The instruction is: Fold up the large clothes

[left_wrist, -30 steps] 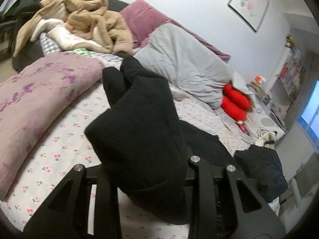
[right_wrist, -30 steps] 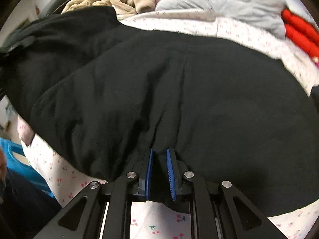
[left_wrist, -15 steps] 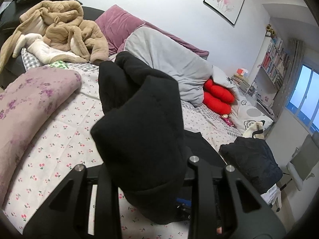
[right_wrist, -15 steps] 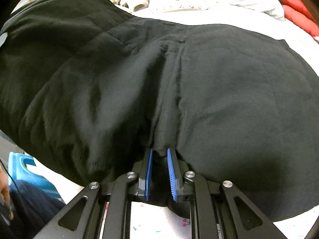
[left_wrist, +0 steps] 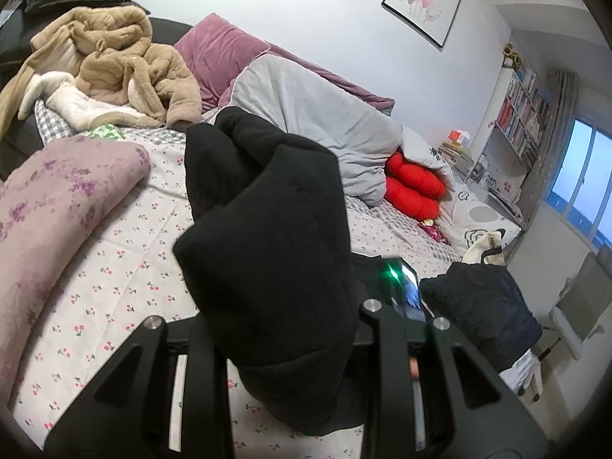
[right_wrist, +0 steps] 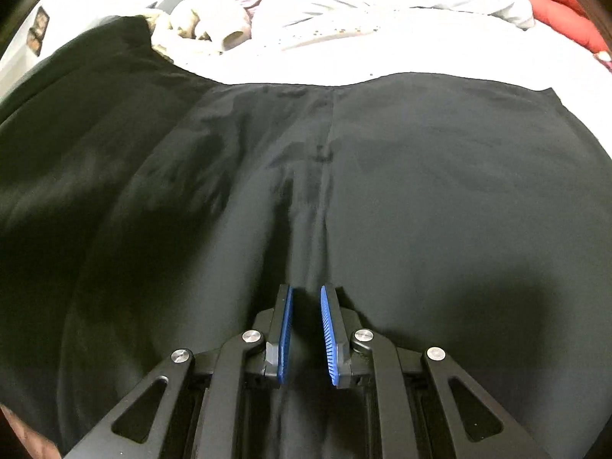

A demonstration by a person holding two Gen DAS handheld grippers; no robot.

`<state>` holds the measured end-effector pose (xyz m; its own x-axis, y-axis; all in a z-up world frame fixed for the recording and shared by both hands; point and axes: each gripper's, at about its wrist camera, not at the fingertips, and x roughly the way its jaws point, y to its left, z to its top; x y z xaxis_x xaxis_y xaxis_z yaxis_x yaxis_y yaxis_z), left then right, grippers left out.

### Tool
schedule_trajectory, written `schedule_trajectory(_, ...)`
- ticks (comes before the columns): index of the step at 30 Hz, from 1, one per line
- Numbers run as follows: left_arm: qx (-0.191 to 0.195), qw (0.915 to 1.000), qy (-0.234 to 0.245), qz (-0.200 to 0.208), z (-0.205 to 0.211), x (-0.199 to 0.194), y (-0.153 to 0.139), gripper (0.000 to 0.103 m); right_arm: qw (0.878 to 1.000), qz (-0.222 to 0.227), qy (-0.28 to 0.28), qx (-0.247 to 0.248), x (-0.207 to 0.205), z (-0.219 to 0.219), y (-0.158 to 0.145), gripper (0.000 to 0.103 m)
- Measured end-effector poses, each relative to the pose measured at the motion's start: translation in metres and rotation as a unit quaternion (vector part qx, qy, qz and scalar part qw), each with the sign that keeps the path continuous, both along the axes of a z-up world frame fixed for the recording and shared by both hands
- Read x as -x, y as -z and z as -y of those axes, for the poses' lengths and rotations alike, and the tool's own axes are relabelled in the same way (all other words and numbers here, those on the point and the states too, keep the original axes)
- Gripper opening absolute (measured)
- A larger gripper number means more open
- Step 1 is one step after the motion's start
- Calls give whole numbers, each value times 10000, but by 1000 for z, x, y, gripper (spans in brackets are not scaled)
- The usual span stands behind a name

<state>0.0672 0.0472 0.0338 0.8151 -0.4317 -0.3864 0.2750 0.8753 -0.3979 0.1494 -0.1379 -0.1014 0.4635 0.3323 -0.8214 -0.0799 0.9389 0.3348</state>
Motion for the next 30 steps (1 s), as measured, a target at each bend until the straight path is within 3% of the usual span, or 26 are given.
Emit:
schedule_trajectory(9,115,9999,75,-35,-4,-6,1,32,9996,-194,189,61,-84,1,8,16)
schedule_trajectory(14,-2,9998,156,82,3,-6,-2,31,9990,-292,241,256,-106,-3,15,16)
schedule_trajectory(20,30,9999,118,110,0,-12,-4,31,9993,-149,267,201,-105,-3,19,15)
schedule_trajectory(24,94,9999,63,112,-3,-15,-8,30,9994,-252,251,31,-94,11,-2,22)
schedule_trajectory(30,147,9997,60,180,3,-18,-13,30,9990,-166,-355,216,-27,24,-41,25)
